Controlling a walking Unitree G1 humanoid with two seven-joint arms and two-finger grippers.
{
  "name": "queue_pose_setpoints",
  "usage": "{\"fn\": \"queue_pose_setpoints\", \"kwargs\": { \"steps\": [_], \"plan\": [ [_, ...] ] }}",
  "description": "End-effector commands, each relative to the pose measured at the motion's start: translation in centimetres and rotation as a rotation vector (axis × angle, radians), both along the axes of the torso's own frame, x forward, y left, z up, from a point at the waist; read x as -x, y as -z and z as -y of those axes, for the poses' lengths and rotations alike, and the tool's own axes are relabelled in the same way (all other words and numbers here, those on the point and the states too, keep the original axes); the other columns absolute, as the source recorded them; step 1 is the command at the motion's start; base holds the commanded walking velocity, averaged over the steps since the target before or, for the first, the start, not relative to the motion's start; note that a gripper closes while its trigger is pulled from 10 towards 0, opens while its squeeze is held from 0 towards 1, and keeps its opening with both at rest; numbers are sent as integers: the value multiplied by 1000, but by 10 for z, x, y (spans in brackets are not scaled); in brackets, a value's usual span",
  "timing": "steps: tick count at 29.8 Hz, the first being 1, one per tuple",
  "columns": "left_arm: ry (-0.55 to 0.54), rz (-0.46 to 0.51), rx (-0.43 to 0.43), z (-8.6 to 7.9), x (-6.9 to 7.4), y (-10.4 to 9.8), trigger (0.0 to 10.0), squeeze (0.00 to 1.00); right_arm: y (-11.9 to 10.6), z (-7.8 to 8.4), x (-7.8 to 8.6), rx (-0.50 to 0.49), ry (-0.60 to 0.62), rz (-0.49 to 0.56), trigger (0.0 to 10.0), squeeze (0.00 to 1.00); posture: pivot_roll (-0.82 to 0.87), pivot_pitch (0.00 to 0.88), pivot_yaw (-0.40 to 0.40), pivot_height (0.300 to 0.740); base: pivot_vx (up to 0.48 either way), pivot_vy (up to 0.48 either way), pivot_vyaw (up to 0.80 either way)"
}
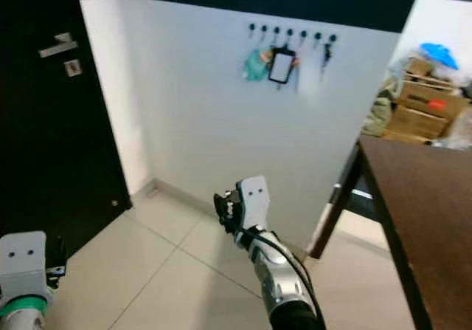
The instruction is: Hang keys on a hook
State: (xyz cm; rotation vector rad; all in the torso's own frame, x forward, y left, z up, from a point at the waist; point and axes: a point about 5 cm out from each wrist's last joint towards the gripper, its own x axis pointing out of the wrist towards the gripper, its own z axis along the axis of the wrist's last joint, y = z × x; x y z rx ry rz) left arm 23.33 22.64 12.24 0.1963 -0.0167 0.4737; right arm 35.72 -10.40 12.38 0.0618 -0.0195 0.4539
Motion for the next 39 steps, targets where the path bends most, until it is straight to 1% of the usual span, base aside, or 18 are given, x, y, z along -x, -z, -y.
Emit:
{"fn": "queue_pose_setpoints", "kwargs": {
  "steps": [1,8,9,10,16,19,24,26,27,28,30,32,34,39],
  "plan": [
    [5,-14,-16,-2,3,-2,10000,0,7,0,3,-6,5,-19,10000,0,23,41,56,740,0,0,0],
    [13,-45,-17,-2,0,6,10000,0,10,2,5,-27,29,-36,10000,0,-21,43,76,740,0,0,0],
    [15,-50,-14,-2,-1,8,10000,0,10,4,6,-25,35,-36,10000,0,-27,44,74,740,0,0,0],
    [18,-54,-10,-1,-5,8,10000,0,10,5,4,-20,39,-36,10000,0,-28,47,72,740,0,0,0],
    [32,-51,-6,1,-8,6,10000,0,10,4,3,-15,32,-34,10000,0,-27,50,72,740,0,0,0],
    [57,-65,-2,4,-9,8,10000,0,11,2,6,-21,27,-35,10000,0,-37,51,80,740,0,0,0],
    [56,-71,15,5,-9,10,10000,0,13,1,10,-28,25,-38,10000,0,-50,54,85,740,0,0,0],
    [56,-69,33,6,-12,11,10000,0,15,3,13,-30,30,-42,10000,0,-68,59,85,740,0,0,0],
    [56,-69,33,6,-12,11,10000,0,15,3,13,-30,30,-42,10000,0,-68,59,85,740,0,0,0],
    [77,-76,4,8,-14,10,10000,0,17,5,14,-28,36,-48,10000,0,-72,60,84,740,0,-480,0],
    [89,-75,5,11,-15,10,10000,0,18,7,15,-25,41,-52,10000,0,-73,60,84,740,0,-480,0],
    [97,-51,35,14,-16,10,10000,0,18,10,15,-20,50,-53,10000,0,-78,61,85,740,0,-311,0],
    [90,-57,70,13,-16,13,10000,0,17,12,14,-19,54,-51,10000,0,-85,63,85,740,0,0,0],
    [99,-68,66,12,-18,13,10000,0,16,11,16,-25,54,-52,10000,0,-91,67,85,740,0,0,0]
  ]
}}
